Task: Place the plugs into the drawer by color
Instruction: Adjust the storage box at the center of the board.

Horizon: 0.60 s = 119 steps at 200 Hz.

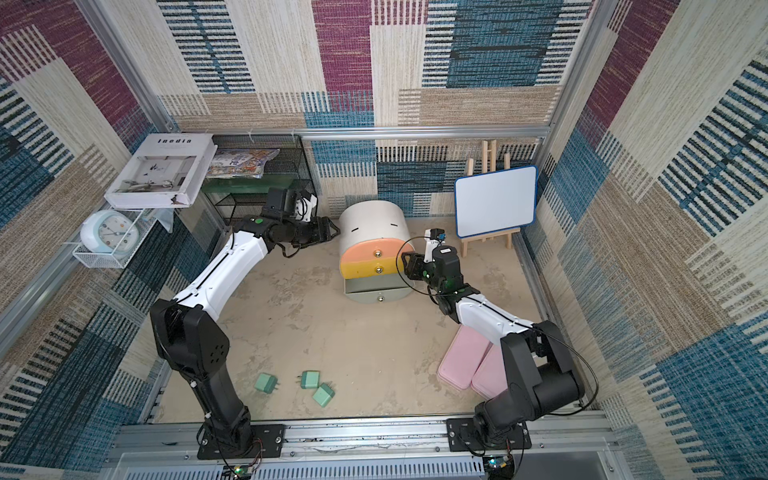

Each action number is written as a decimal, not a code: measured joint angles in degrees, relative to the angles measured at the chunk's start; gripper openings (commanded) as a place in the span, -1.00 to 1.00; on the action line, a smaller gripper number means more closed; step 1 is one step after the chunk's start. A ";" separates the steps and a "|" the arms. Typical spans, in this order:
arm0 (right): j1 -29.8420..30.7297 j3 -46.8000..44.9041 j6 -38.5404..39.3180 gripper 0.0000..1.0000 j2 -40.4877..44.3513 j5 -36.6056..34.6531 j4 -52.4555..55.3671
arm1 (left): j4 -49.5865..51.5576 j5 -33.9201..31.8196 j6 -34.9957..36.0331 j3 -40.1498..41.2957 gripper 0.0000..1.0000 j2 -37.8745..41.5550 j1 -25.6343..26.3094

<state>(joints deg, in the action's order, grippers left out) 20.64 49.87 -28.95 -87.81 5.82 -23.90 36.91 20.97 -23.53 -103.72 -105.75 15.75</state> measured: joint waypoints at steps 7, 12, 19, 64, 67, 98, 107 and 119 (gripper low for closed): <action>-0.24 1.11 0.17 0.02 -1.18 0.42 0.02 | 0.00 -0.02 0.04 0.02 0.49 0.20 0.00; -0.35 2.01 0.26 0.02 -2.10 0.76 0.02 | 0.00 -0.02 0.07 0.02 0.49 0.31 0.00; -0.44 3.37 0.48 0.02 -3.48 1.11 0.00 | -0.04 -0.02 0.24 0.02 0.49 0.42 -0.02; -0.74 12.68 2.62 0.00 -10.62 5.11 1.75 | -0.09 -0.02 0.52 0.00 0.50 0.59 -0.02; -0.85 13.20 2.97 0.01 -10.75 5.40 2.10 | -0.09 -0.02 0.59 0.00 0.50 0.59 -0.02; -2.51 12.02 10.14 0.15 -5.68 9.64 3.89 | -0.11 0.02 0.66 -0.35 0.50 0.59 -0.02; -2.54 11.50 12.94 0.16 -4.09 12.07 4.63 | -0.09 0.04 0.66 -0.70 0.50 0.44 -0.02; -1.66 11.78 17.55 0.15 -2.93 15.28 7.19 | -0.07 0.24 0.61 -1.77 0.49 -0.31 -0.02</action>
<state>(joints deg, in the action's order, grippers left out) 18.98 61.65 -11.40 -90.74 21.10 -16.71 36.84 21.21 -22.92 -105.49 -106.06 15.73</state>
